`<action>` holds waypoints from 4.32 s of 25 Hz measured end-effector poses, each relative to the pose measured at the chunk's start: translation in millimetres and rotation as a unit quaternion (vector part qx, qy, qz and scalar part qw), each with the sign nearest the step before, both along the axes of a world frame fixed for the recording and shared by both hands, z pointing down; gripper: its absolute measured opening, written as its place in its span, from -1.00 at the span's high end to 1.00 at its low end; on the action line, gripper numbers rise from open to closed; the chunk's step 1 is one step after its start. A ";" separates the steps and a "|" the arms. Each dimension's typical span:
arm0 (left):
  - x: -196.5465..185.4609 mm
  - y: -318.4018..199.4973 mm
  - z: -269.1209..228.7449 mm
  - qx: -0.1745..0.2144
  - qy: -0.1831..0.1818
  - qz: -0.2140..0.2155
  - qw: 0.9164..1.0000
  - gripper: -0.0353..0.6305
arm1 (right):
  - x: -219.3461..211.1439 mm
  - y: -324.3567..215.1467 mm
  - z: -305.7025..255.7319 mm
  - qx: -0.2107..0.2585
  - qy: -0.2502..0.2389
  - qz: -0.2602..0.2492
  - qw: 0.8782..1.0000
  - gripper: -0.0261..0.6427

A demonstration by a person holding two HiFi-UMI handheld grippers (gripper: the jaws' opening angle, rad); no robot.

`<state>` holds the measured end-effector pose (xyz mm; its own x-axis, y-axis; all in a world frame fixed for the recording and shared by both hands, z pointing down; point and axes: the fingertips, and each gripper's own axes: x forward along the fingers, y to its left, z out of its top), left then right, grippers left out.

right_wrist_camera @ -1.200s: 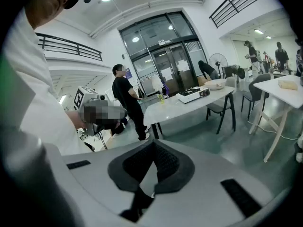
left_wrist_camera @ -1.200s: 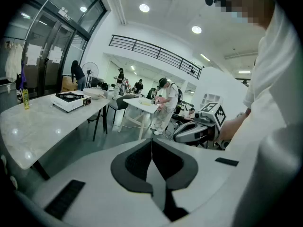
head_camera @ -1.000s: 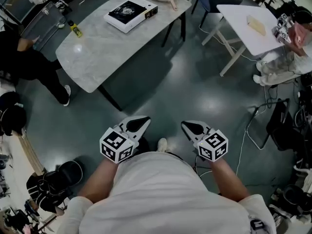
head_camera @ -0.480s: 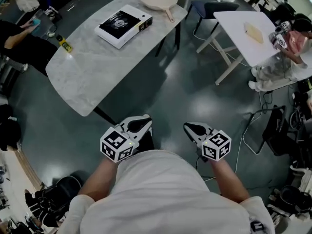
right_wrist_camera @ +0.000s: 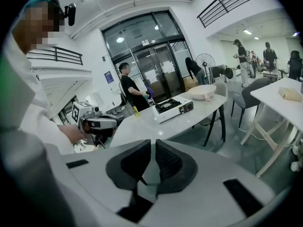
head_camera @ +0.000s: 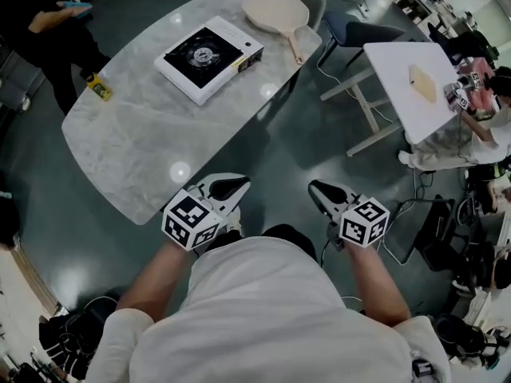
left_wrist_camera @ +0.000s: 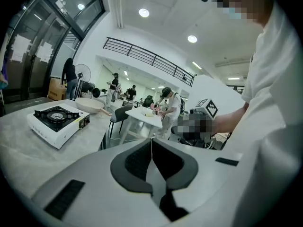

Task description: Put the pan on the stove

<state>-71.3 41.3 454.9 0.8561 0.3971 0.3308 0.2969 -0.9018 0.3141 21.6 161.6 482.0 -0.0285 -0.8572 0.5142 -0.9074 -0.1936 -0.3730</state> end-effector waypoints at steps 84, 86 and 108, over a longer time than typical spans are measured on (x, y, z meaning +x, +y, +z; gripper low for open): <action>150.8 -176.2 -39.0 -0.007 -0.034 -0.442 0.896 0.83 | 352.1 -373.2 75.7 0.029 -0.463 -0.257 0.848 0.84; 146.9 -176.1 -39.6 -0.008 -0.027 -0.440 0.897 0.83 | 344.8 -370.5 62.7 0.028 -0.458 -0.268 0.847 0.84; 46.1 -147.0 -40.0 -0.021 0.015 -0.464 0.885 0.83 | 174.6 -333.9 -21.3 -0.015 -0.442 -0.404 0.801 0.82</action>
